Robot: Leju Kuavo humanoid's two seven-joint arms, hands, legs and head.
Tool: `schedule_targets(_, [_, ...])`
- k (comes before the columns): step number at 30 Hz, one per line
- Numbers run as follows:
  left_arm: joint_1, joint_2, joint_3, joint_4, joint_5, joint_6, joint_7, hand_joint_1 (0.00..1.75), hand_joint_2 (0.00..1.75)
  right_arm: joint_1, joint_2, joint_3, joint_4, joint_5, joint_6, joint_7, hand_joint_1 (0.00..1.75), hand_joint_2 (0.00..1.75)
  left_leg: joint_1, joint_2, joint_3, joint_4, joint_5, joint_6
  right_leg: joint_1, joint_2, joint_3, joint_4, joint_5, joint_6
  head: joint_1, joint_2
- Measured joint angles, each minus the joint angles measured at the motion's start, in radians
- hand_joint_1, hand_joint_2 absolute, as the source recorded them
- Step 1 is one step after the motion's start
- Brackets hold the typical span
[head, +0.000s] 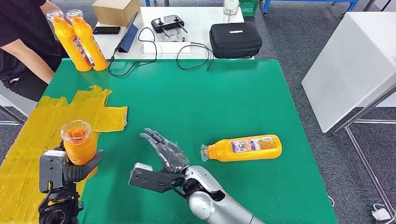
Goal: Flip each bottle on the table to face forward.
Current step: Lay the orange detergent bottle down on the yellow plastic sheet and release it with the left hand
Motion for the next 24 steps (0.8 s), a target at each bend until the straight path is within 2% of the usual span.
schedule_targets(4, [-0.002, 0.014, 0.016, 0.012, -0.375, 0.133, 0.052, 1.75, 1.75, 0.066, -0.037, -0.073, -0.099, 0.003, -0.001, -0.017, 0.0, 0.0, 0.0, 0.0, 0.0, 0.0, 0.0, 0.0, 0.0, 0.0, 0.0, 0.0, 0.0, 0.0, 0.0, 0.0])
schedule_targets(8, [-0.009, 0.037, 0.0, 0.054, -0.737, 0.195, 0.179, 1.75, 1.75, 0.101, -0.054, -0.12, -0.156, 0.009, 0.003, -0.02, 0.0, 0.0, 0.0, 0.0, 0.0, 0.0, 0.0, 0.0, 0.0, 0.0, 0.0, 0.0, 0.0, 0.0, 0.0, 0.0])
schedule_targets(10, [-0.016, 0.049, -0.015, 0.086, -0.835, 0.206, 0.219, 1.75, 1.75, 0.109, -0.058, -0.133, -0.172, 0.009, 0.007, -0.02, 0.0, 0.0, 0.0, 0.0, 0.0, 0.0, 0.0, 0.0, 0.0, 0.0, 0.0, 0.0, 0.0, 0.0, 0.0, 0.0])
schedule_targets(14, [-0.024, 0.073, -0.047, 0.143, -0.9, 0.196, 0.242, 1.75, 1.75, 0.119, -0.06, -0.151, -0.191, 0.009, 0.012, -0.021, 0.0, 0.0, 0.0, 0.001, 0.0, 0.0, 0.0, 0.0, 0.0, 0.0, 0.0, 0.0, 0.0, 0.0, 0.0, 0.0])
schedule_targets(15, [-0.026, 0.08, -0.058, 0.155, -0.914, 0.188, 0.246, 1.31, 1.75, 0.12, -0.06, -0.154, -0.194, 0.009, 0.015, -0.021, 0.0, 0.0, 0.0, 0.001, 0.0, 0.0, 0.0, 0.0, 0.0, 0.0, 0.0, 0.0, 0.0, 0.0, 0.0, 0.0])
schedule_targets(18, [-0.035, 0.098, -0.091, 0.192, -0.96, 0.164, 0.255, 0.0, 0.44, 0.122, -0.06, -0.161, -0.2, 0.009, 0.025, -0.02, 0.0, 0.0, 0.0, 0.001, 0.0, 0.0, 0.0, 0.0, 0.0, 0.0, 0.0, 0.0, 0.0, 0.0, 0.0, 0.0])
schedule_targets(19, [-0.039, 0.104, -0.103, 0.206, -0.977, 0.156, 0.26, 0.0, 0.0, 0.123, -0.06, -0.162, -0.201, 0.008, 0.029, -0.02, 0.0, 0.0, 0.0, 0.001, 0.0, 0.0, 0.0, 0.0, 0.0, 0.0, 0.0, 0.0, 0.0, 0.0, 0.0, 0.0])
schedule_targets(24, [-0.056, 0.129, -0.153, 0.26, -1.015, 0.131, 0.275, 0.0, 0.0, 0.13, -0.059, -0.165, -0.206, 0.021, 0.045, -0.006, 0.0, 0.0, 0.0, 0.001, 0.0, 0.0, 0.0, 0.0, 0.0, 0.0, 0.0, 0.0, 0.0, 0.0, 0.0, 0.0])
